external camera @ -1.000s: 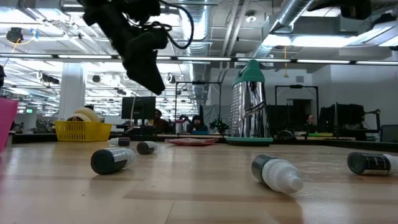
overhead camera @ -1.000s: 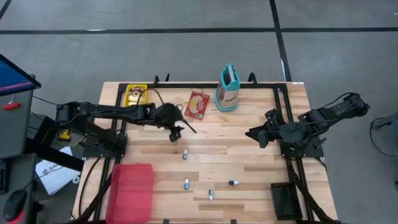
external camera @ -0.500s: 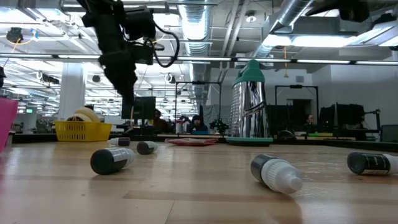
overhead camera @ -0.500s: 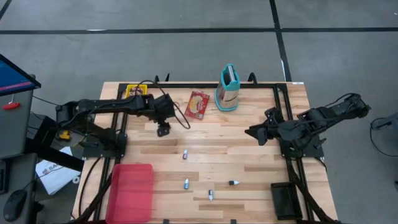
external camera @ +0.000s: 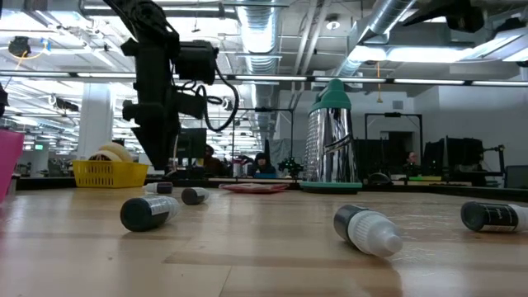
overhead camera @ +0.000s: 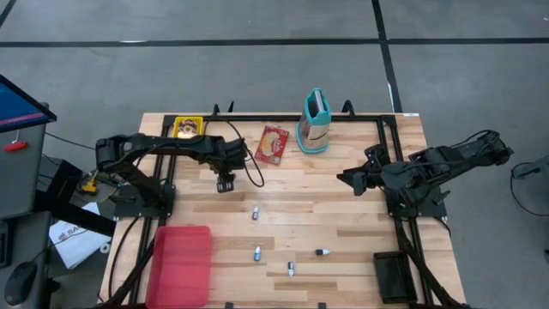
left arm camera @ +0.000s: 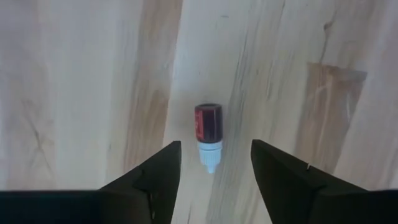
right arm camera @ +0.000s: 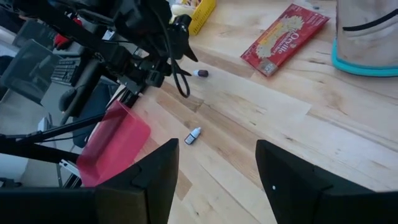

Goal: Pick & Place Food Item
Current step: Put the top red food coloring bottle into the black basket

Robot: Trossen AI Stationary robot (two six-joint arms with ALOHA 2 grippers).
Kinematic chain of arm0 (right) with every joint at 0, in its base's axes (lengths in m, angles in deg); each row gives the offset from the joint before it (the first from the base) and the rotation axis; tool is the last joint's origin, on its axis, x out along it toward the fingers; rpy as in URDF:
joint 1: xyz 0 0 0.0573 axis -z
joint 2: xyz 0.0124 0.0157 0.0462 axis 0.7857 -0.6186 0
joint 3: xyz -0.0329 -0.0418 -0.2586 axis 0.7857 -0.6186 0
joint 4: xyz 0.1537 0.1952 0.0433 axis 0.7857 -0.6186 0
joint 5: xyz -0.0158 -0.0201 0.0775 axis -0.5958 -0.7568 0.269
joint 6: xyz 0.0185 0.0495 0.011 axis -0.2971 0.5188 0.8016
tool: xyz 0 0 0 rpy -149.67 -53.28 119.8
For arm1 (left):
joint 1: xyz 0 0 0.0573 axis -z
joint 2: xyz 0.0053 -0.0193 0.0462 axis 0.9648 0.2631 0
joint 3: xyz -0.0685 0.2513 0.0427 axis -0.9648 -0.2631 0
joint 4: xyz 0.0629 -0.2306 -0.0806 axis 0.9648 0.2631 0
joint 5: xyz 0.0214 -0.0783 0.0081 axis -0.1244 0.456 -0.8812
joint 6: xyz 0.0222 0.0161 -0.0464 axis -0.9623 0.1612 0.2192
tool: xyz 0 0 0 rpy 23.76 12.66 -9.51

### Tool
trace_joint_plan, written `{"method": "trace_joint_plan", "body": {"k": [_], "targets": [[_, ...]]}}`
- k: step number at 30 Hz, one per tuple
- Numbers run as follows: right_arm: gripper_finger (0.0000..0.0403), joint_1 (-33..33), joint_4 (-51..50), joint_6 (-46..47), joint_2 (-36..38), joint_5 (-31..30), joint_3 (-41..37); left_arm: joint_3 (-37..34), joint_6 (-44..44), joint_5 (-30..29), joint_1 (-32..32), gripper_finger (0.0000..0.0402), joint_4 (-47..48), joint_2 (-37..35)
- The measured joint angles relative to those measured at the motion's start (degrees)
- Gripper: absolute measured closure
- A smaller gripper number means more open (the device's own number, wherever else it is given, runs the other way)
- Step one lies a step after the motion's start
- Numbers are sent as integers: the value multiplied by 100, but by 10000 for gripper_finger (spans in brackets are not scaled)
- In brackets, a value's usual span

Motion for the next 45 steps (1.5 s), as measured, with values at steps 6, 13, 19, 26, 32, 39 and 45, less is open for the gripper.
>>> {"method": "trace_joint_plan", "body": {"k": [6, 13, 19, 26, 32, 39, 45], "targets": [[197, -16, -1, 53, 0, 2, 0, 0, -108, -1, 2, 225, -106, 90], [198, -13, -3, 53, 0, 2, 0, -8, -133, -1, -31, 227, -187, 90], [198, -14, -1, 69, 0, 2, 0, -279, 0, 24, -31, 227, -308, 90], [198, -14, -1, 70, 0, 2, 0, -592, 192, -134, -28, 227, -789, 90], [198, -14, -1, 72, 0, 10, 0, -592, 195, -167, -127, 227, -883, 131], [198, -14, -1, 95, -1, 21, 0, -583, 253, 130, -190, 239, -930, 459], [198, -16, -1, 118, -2, 47, 0, -576, 749, 442, -217, 303, -968, 559]]}}
